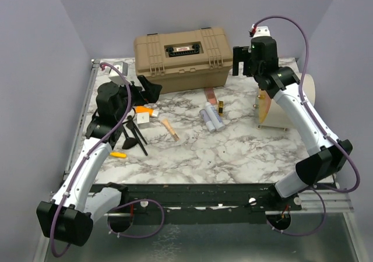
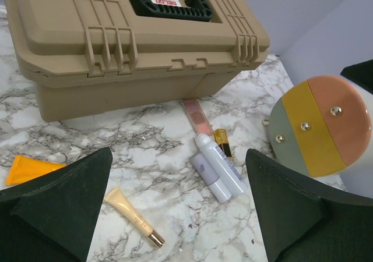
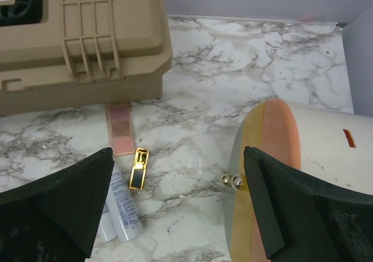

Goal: Organize the makeup
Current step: Move the storage box to the center of the board.

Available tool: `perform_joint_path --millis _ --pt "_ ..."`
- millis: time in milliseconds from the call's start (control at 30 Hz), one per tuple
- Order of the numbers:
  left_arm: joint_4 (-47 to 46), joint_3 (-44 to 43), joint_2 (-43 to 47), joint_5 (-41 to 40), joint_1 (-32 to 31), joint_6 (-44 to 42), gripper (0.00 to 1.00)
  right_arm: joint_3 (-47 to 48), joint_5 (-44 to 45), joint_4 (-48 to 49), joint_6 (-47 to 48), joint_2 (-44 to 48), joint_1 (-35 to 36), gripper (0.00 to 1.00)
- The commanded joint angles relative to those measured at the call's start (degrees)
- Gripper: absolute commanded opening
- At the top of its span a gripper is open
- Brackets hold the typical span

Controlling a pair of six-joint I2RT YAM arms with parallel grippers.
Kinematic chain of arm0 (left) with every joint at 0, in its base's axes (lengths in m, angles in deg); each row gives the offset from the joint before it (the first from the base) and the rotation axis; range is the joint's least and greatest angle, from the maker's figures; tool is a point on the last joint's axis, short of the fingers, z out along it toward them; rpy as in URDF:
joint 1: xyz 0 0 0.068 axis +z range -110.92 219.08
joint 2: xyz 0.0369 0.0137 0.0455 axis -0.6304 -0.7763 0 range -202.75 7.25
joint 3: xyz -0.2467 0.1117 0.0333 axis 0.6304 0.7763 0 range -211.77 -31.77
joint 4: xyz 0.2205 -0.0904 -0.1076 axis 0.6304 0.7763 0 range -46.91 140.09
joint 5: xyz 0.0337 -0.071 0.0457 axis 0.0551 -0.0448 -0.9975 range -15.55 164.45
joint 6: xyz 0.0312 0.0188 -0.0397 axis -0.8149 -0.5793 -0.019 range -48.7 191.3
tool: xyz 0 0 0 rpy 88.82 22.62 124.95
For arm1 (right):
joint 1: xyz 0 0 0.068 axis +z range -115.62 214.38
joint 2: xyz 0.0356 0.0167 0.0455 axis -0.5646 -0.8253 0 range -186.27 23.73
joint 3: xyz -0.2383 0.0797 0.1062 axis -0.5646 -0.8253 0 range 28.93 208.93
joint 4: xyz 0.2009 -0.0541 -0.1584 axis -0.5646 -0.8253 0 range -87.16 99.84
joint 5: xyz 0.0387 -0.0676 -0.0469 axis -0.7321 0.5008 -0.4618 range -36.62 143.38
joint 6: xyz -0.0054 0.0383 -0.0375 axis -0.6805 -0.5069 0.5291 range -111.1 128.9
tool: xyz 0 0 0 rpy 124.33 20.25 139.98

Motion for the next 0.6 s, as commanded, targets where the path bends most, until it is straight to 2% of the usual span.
perform_joint_path --millis 0,233,567 --pt "-0.5 1.22 2.91 1.41 0.18 0.66 0.99 1.39 -0.44 -3.17 -1.99 -0.57 -1.46 1.0" --pt "-0.5 2.56 4.86 0.22 0.2 0.9 0.99 8.96 7.79 -5.41 3.22 -3.38 -3.95 1.0" --pt "-0.54 3.28 5.8 1.41 0.2 2.23 0.99 12.67 -0.21 -11.4 -5.38 -9.27 -18.81 1.0"
